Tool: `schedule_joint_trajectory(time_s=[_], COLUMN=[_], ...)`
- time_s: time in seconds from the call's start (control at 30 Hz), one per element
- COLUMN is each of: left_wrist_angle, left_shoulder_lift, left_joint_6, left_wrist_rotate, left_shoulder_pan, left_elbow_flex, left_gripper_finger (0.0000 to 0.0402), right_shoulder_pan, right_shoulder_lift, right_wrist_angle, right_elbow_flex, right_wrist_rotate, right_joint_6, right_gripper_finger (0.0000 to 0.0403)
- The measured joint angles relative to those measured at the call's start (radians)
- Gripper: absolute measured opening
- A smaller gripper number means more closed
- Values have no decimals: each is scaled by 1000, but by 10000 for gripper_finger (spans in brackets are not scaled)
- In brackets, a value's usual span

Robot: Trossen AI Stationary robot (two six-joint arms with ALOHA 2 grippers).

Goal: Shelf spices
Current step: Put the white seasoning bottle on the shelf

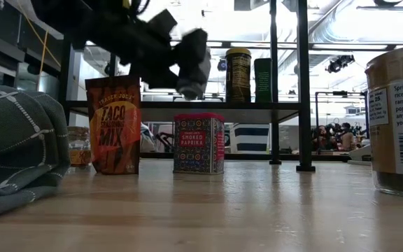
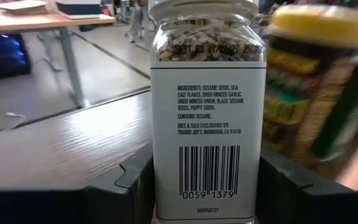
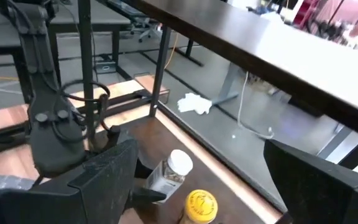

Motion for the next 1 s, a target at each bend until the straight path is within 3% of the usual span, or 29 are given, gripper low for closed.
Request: schedule_joint_trajectory(time_s=[0.3,0.43,0.6,0.7,1.0], left_wrist_angle=[9,23,11,19,52], left_shoulder_lift=[37,37,39,38,-19], left_joint_6=[-156,-173,-147,-124,-98], left_wrist_rotate=[1,61,110,108,172], left_shoulder_pan=[9,10,8,8,8], left_elbow_flex=[1,1,0,0,0], left_gripper_finger=[186,188,293,335,356], right_shoulder_pan=[6,6,6,6,5], right_shoulder_lift=[-28,-46,-51,-51,-65], right_wrist_angle=[15,15,15,15,15], right_elbow_flex=[0,0,0,0,-1], right_wrist_rotate=[9,8,13,13,25], right_joint_6=[32,41,-35,-77,-47], right_gripper_finger=[346,346,346,346,346])
